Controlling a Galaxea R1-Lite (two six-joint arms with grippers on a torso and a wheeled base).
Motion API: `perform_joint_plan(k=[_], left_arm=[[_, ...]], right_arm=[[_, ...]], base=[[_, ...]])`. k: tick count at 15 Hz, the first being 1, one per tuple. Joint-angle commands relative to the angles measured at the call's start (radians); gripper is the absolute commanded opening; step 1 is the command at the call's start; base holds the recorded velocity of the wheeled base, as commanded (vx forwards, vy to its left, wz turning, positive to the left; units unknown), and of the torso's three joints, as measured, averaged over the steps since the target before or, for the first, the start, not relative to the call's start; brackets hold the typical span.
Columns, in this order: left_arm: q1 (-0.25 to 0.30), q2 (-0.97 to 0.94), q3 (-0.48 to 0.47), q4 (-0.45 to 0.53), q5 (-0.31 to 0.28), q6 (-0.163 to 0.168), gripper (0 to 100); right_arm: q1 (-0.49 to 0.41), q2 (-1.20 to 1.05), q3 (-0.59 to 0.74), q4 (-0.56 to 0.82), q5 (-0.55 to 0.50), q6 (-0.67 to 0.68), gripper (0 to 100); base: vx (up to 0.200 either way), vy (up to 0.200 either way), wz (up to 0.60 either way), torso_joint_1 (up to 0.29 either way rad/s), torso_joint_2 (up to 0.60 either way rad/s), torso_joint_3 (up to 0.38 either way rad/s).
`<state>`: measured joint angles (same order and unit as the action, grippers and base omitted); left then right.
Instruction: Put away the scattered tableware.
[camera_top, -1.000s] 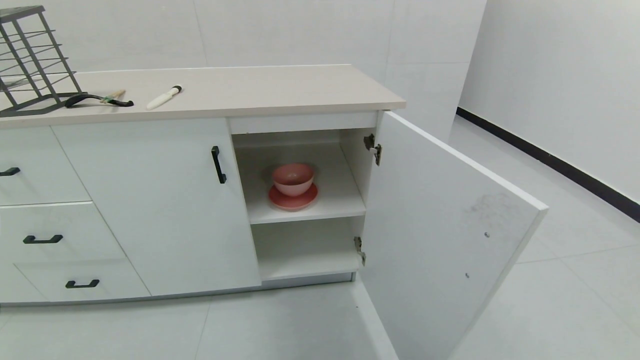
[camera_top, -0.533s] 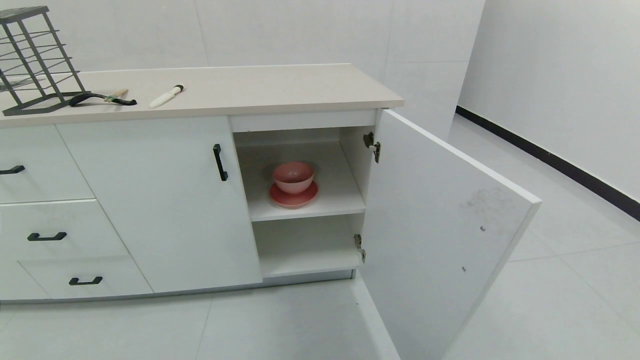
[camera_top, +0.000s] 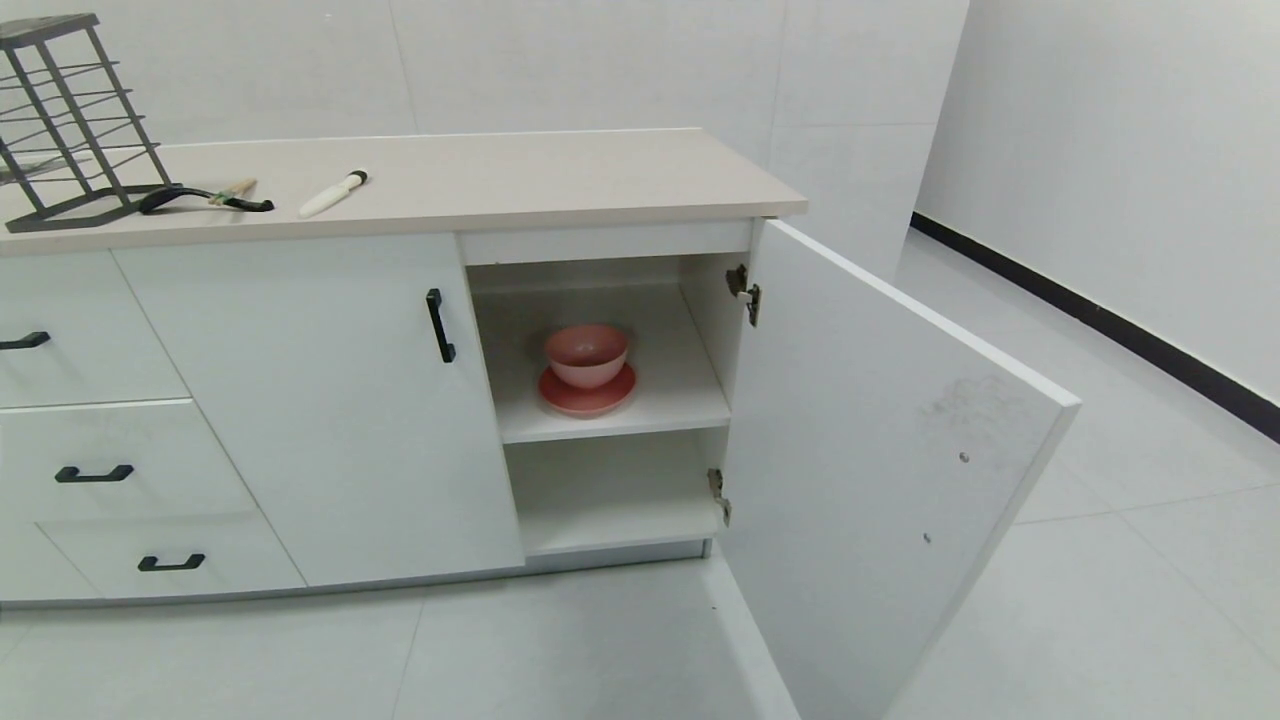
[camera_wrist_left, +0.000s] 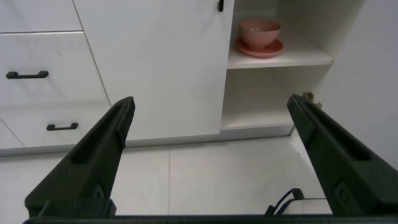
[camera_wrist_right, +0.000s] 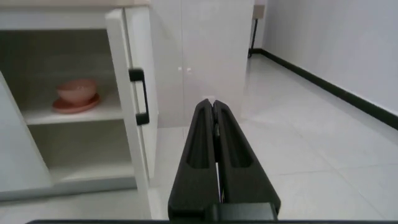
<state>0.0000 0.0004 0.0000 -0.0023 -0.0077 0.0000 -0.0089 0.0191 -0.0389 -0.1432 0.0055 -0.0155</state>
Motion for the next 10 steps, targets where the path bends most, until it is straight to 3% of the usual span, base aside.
perform_joint_plan(k=[1,5,10], left_arm=[[0.0,0.0,0.0,-0.001,0.002,-0.002,100],[0.0,0.0,0.0,-0.002,0.009,-0.008,100],[0.0,0.0,0.0,-0.002,0.011,-0.011,100]], right_arm=[[-0.037,0.13,-0.108,-0.012,0.027,-0.004,0],[-0.032,0.489,-0.099,-0.042,0.169,-0.081,0],[0.009,0.792,-0.061,-0.26,0.241,-0.149,0]], base=[[0.0,0.0,0.0,0.0,0.0,0.0],[0.0,0.0,0.0,0.0,0.0,0.0],[0.0,0.0,0.0,0.0,0.0,0.0]])
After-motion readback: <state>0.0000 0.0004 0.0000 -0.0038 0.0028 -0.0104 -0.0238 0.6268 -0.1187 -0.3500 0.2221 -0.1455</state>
